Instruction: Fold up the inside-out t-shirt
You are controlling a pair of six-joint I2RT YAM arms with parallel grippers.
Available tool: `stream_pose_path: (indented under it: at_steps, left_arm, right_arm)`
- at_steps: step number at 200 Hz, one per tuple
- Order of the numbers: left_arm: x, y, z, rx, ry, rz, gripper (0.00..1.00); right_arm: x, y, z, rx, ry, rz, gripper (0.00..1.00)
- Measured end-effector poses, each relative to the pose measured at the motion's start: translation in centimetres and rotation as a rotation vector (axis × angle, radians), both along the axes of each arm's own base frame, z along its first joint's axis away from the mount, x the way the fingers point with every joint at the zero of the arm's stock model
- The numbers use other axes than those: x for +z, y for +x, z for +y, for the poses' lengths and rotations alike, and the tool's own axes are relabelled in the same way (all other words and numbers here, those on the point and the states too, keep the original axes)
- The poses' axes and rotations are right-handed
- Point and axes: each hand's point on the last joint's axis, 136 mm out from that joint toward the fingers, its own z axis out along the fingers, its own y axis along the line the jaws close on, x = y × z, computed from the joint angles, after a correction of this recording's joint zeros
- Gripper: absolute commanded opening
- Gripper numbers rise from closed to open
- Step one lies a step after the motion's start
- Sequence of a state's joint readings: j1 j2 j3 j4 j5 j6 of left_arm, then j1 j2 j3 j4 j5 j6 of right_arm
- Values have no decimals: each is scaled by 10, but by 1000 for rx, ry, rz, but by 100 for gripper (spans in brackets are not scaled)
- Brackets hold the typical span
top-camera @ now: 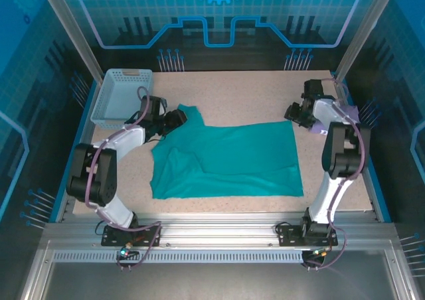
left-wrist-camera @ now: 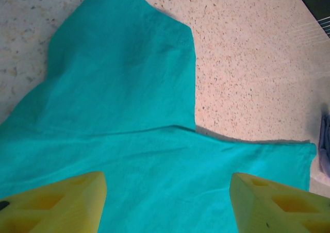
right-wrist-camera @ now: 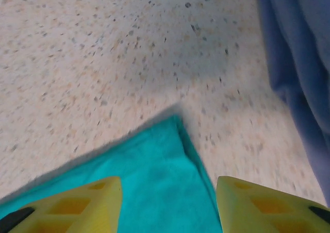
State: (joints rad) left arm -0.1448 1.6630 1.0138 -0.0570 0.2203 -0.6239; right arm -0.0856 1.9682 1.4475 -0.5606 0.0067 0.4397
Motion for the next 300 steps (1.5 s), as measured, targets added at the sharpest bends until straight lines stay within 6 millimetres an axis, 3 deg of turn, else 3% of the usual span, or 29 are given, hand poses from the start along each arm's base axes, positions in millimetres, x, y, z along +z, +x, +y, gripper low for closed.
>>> stream_pose_path:
  at_steps: [35,53,83,144,204,241,300]
  left_arm:
    - [-5,21,1,-11,20,2,66]
    - [-7,32,4,-7,25,2,66]
    - [-14,46,11,0,35,11,66]
    - [-20,71,18,12,41,43,66]
    - [-14,76,21,-1,59,61,67]
    - [-2,101,23,-27,89,54,66]
    - [-36,127,27,-148,213,166,61]
  right_arm:
    - [-32,13,-3,21,-13,97,43]
    - [-42,16,-3,28,-16,134,35]
    - [-41,25,1,56,-7,134,17]
    - [-40,25,10,88,26,138,0]
    - [-28,20,11,123,13,117,0]
    - [-10,20,11,138,5,72,0]
    - [-10,21,15,156,21,61,0]
